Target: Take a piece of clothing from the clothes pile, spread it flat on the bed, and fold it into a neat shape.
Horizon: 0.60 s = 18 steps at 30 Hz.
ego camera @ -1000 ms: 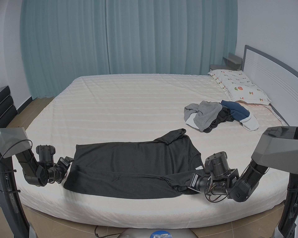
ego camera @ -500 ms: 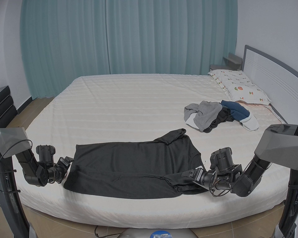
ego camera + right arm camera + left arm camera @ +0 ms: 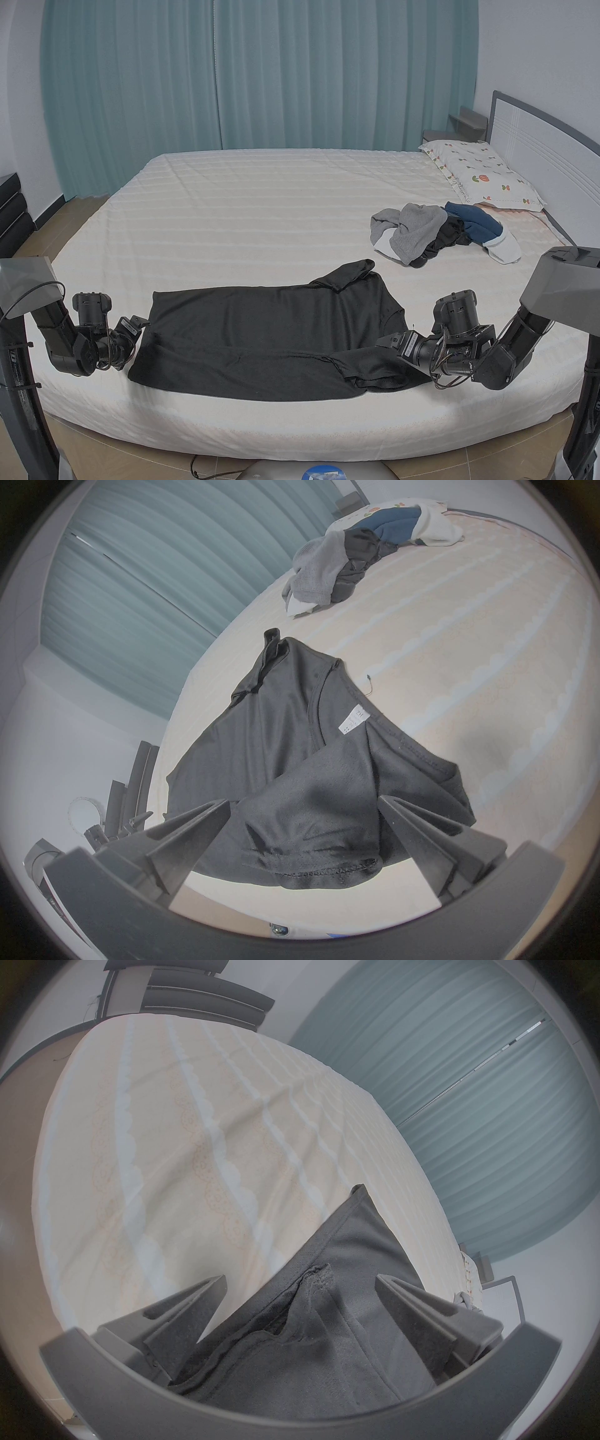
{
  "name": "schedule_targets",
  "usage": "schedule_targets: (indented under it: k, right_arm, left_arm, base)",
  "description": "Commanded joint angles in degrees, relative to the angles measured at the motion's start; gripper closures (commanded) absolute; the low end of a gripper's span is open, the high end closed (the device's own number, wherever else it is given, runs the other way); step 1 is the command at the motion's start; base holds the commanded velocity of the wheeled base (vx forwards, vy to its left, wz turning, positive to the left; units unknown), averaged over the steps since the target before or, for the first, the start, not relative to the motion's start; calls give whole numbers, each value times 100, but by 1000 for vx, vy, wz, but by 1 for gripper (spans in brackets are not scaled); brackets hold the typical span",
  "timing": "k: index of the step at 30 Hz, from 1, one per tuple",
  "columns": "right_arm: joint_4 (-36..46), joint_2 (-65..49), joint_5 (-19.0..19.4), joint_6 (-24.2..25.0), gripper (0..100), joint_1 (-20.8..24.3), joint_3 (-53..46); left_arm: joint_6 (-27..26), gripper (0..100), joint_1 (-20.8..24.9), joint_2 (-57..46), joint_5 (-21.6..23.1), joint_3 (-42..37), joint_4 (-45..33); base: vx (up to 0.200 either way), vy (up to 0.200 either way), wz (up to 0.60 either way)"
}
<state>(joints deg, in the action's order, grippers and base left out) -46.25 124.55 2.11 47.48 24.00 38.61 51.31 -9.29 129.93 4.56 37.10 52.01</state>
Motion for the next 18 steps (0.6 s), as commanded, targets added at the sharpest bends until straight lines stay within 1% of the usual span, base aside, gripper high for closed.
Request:
schedule_targets:
  k: [1, 5, 6, 8, 9, 10, 12, 13, 16, 17, 18]
  right_arm:
    - [-7, -71, 0, 7, 0, -54, 15]
    - [-200, 34, 9, 68, 0, -18, 77]
    - [-420, 113, 9, 77, 0, 34, 94]
    - [-420, 113, 9, 77, 0, 34, 94]
    - [-789, 271, 9, 103, 0, 228, 103]
    - [-789, 271, 9, 103, 0, 228, 103]
    - [-1123, 553, 18, 367, 0, 474, 209]
    - [-1202, 588, 35, 437, 0, 509, 226]
    - [-1325, 685, 202, 613, 0, 579, 244]
    - [-1334, 693, 431, 648, 0, 588, 191]
    - [-1316, 685, 510, 639, 0, 588, 165]
  left_arm:
    - [2, 0, -3, 6, 1, -1, 3]
    - [2, 0, -3, 6, 1, -1, 3]
    - [2, 0, -3, 6, 1, -1, 3]
    - [2, 0, -3, 6, 1, -1, 3]
    - [2, 0, 6, 6, 1, -1, 3]
    - [2, 0, 6, 6, 1, -1, 3]
    - [11, 0, 6, 6, 1, 8, 3]
    - [11, 0, 6, 6, 1, 8, 3]
    - [11, 0, 6, 6, 1, 8, 3]
    - [11, 0, 6, 6, 1, 8, 3]
    - [11, 0, 6, 6, 1, 8, 3]
  base:
    - [0, 0, 0]
    - [0, 0, 0]
    - [0, 0, 0]
    - [0, 0, 0]
    - [0, 0, 0]
    - [0, 0, 0]
    - [0, 0, 0]
    - [0, 0, 0]
    - [0, 0, 0]
    - [0, 0, 0]
    - [0, 0, 0]
